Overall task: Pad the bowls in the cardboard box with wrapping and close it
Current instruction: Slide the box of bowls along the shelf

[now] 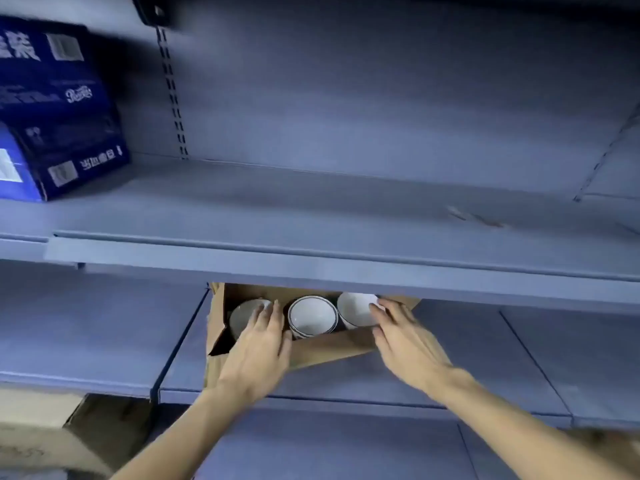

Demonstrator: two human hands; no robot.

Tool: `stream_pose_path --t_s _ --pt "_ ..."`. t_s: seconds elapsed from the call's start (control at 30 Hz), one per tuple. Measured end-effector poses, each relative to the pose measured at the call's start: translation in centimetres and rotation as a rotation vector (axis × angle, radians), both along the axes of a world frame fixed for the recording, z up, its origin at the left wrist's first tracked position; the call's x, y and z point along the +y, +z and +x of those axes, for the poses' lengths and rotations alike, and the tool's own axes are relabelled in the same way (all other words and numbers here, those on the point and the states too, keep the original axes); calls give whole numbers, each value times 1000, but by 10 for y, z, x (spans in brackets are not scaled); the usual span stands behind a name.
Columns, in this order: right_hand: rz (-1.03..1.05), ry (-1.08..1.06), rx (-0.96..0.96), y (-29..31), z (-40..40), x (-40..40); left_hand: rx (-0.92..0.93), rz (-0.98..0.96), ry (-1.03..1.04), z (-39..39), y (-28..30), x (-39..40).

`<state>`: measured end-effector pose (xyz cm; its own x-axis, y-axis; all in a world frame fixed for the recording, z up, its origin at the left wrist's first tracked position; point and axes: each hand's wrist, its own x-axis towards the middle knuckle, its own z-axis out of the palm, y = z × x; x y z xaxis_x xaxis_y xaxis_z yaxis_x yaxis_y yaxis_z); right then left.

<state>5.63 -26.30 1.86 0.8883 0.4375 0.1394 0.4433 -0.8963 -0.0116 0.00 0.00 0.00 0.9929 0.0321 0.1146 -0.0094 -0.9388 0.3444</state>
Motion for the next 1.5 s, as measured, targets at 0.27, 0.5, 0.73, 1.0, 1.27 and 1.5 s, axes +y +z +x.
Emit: stream_pose_path --t_s 0.27,0.5,0.73,1.0,1.27,1.5 --pt "100 -118 100 -54 103 -17 141 300 403 48 -43 58" --pt "-104 -321 63 -76 138 -10 280 -41 570 54 -76 93" --pt "-173 -592 60 -89 154 -1 130 -280 700 58 -87 98" --pt "32 -627 183 -101 152 -14 34 -245 662 55 -83 94" --pt "118 -693 188 -73 112 -45 -9 -201 547 38 -43 77" --pt "121 -772 192 -47 37 -104 58 -181 453 -4 -21 28"
